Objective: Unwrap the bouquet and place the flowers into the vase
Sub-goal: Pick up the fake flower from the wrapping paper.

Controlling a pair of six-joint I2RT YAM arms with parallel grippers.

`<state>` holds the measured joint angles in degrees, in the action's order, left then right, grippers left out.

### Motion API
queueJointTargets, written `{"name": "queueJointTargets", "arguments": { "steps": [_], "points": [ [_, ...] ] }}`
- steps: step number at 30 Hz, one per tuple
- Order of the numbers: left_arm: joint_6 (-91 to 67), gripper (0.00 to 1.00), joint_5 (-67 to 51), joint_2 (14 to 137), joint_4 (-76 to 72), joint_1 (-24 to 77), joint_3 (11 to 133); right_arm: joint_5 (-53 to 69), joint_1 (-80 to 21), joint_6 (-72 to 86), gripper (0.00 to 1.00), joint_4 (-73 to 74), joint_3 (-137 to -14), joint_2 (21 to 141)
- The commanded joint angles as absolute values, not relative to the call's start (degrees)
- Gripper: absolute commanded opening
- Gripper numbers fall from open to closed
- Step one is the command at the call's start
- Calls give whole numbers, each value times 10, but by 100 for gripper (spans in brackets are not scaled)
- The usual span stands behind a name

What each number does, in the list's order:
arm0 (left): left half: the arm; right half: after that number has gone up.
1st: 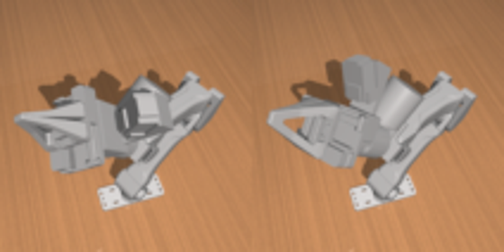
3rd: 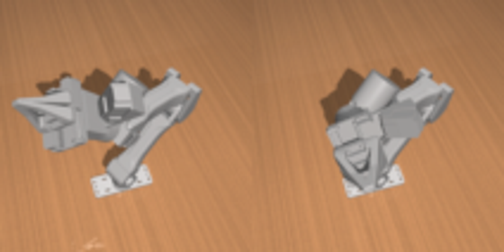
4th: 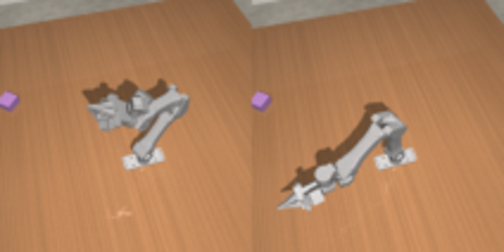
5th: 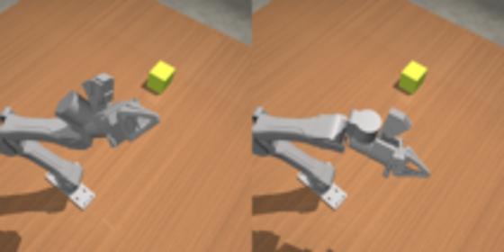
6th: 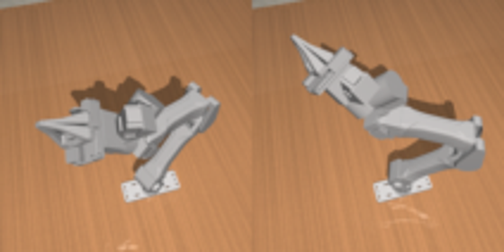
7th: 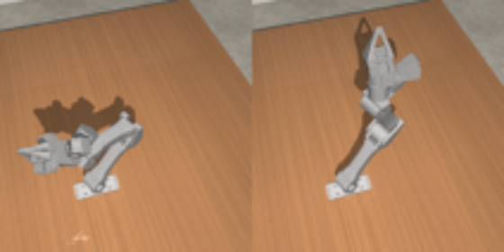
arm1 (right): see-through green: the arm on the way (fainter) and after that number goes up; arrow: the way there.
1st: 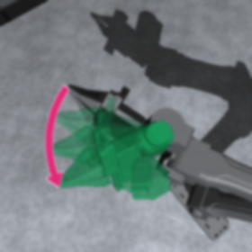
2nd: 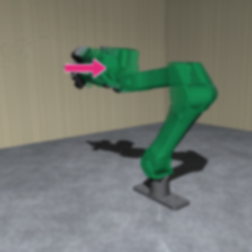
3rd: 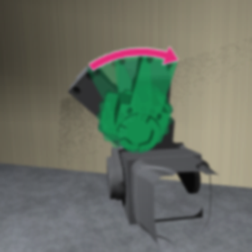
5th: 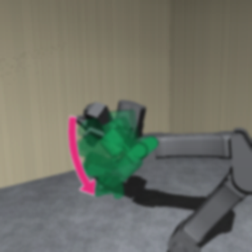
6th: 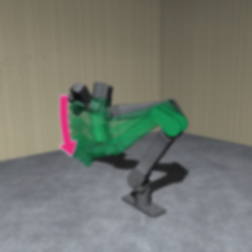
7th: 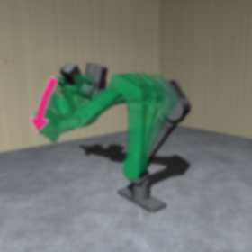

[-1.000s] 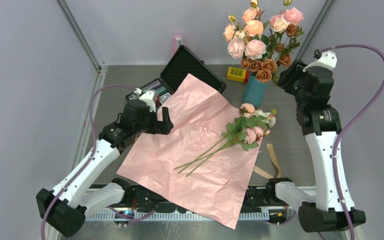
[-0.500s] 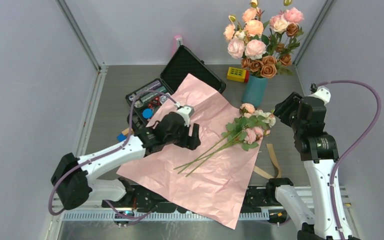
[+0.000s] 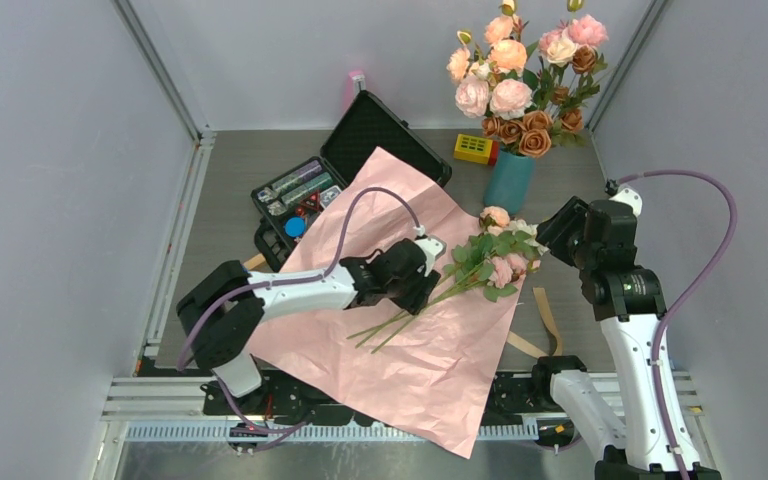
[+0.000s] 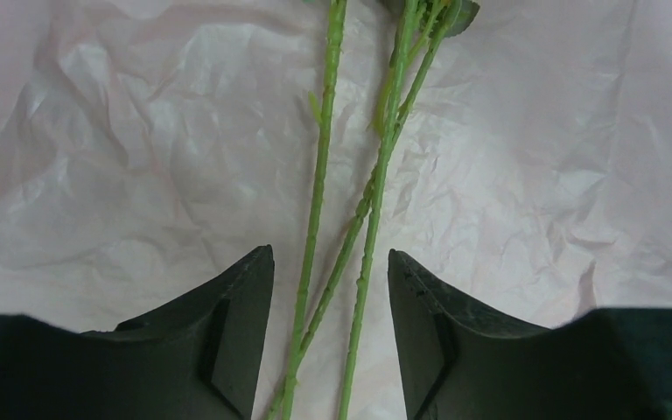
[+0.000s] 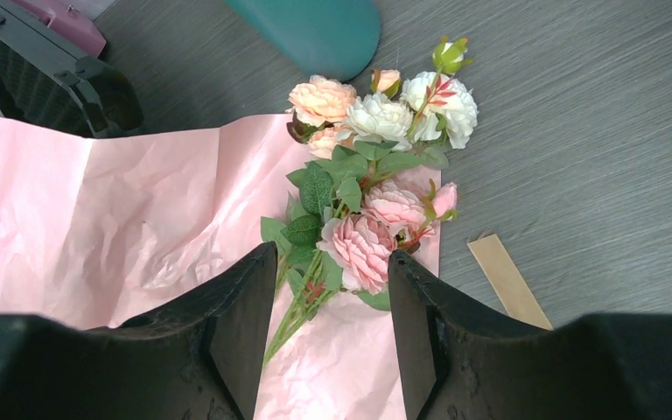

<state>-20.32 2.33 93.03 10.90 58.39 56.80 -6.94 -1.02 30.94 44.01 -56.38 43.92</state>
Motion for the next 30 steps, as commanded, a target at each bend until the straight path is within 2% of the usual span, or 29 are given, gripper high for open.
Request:
{"name": "queueJointTargets", "arguments": {
  "steps": [1, 13, 24, 30],
  "points": [
    [-156, 52, 46, 961, 82, 587, 618, -54, -9, 320, 55, 418, -565, 439],
    [-149, 40, 54, 1021, 78, 587, 647, -49, -9, 318, 55, 416, -561, 445],
    [-127, 38, 59, 1050, 70, 587, 646, -38, -9, 326, 55, 406, -553, 450],
    [-123, 31, 126, 1039, 70, 590, 635, -40, -9, 326, 55, 406, -552, 451]
  ]
}}
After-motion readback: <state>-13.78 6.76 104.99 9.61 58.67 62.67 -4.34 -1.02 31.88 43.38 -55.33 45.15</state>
